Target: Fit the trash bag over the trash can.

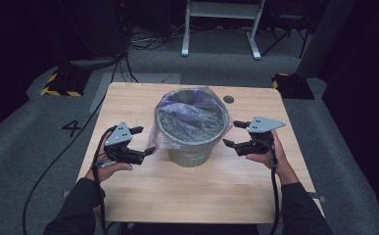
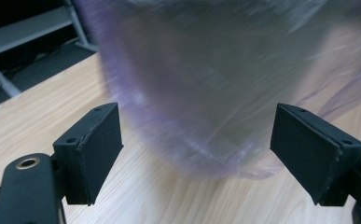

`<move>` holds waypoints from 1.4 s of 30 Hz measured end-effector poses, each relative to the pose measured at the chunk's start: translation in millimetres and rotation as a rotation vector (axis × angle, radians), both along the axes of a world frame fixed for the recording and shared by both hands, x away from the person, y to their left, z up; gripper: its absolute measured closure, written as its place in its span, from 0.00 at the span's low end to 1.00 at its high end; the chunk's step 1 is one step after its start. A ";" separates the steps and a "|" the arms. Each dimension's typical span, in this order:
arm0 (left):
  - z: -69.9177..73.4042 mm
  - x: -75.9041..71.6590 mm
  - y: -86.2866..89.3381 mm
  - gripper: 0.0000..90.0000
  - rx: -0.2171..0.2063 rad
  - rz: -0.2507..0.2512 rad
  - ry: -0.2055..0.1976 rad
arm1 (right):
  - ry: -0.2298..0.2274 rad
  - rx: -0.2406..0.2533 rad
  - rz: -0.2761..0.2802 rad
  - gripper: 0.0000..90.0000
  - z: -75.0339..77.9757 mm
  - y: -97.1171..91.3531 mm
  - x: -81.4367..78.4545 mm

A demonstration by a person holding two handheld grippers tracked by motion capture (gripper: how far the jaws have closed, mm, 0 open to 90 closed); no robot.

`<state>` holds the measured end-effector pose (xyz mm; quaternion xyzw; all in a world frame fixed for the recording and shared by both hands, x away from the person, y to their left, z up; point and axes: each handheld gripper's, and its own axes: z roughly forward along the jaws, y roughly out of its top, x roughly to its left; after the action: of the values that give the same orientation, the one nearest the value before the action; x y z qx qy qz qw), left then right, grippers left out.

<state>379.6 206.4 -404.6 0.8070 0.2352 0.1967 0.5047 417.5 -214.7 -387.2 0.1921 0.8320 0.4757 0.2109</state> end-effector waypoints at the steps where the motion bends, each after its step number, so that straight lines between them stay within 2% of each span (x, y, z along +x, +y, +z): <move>1: -0.1 0.5 -4.7 0.17 0.002 -0.001 -0.005 | -0.001 -0.009 -0.006 0.25 -3.3 3.0 -0.7; 3: -1.3 2.2 -9.8 0.17 0.010 -0.016 0.003 | 0.039 -0.018 0.006 0.24 -11.0 8.7 2.6; 4: -2.0 3.4 -12.4 0.17 0.022 -0.012 -0.001 | 0.045 -0.021 -0.001 0.25 -13.3 10.1 3.7; 6: -2.7 5.5 -15.3 0.19 0.038 -0.005 -0.002 | 0.022 -0.024 -0.019 0.29 -18.5 13.0 5.5; 8: -3.0 6.7 -16.3 0.32 0.053 0.013 -0.014 | 0.028 -0.034 -0.011 0.34 -20.4 15.3 6.8; 10: -3.8 9.1 -17.0 0.50 0.080 0.035 -0.014 | 0.017 -0.043 0.020 0.58 -22.2 17.1 6.1; 11: -4.3 9.6 -17.0 0.61 0.090 0.042 -0.018 | 0.011 -0.048 0.025 0.63 -22.9 18.1 5.3; 12: -4.7 9.8 -16.6 0.72 0.095 0.036 -0.027 | 0.011 -0.059 0.036 0.75 -23.4 19.1 4.9; 16: -6.7 9.5 -15.9 0.98 0.112 0.032 -0.044 | -0.011 -0.074 0.061 0.99 -25.5 20.4 0.4; 19: -11.4 9.7 -17.2 1.00 0.130 0.013 -0.032 | -0.012 -0.094 0.069 1.00 -28.2 20.5 -1.6; 21: -16.6 9.5 -19.4 1.00 0.145 -0.009 -0.017 | 0.012 -0.108 0.077 1.00 -31.3 20.5 -1.6; 23: -23.9 8.3 -24.7 1.00 0.204 -0.029 -0.007 | 0.033 -0.123 0.078 1.00 -35.2 19.7 -1.9; 27: -36.8 8.7 -29.4 1.00 0.248 -0.031 0.021 | 0.063 -0.157 0.075 1.00 -41.3 16.7 -1.6; 31: -48.6 12.1 -28.1 1.00 0.244 -0.020 0.059 | 0.112 -0.193 0.066 1.00 -55.7 15.0 1.0; 36: -63.6 18.2 -28.4 1.00 0.272 -0.009 0.093 | 0.177 -0.251 0.047 1.00 -76.4 13.8 8.5; 42: -74.9 24.6 -29.5 1.00 0.291 0.015 0.115 | 0.232 -0.243 0.025 1.00 -87.7 10.4 16.5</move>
<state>404.2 176.9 -479.5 0.8798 0.2389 0.1858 0.3666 433.9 -204.3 -474.9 0.2084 0.9045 0.3490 0.1293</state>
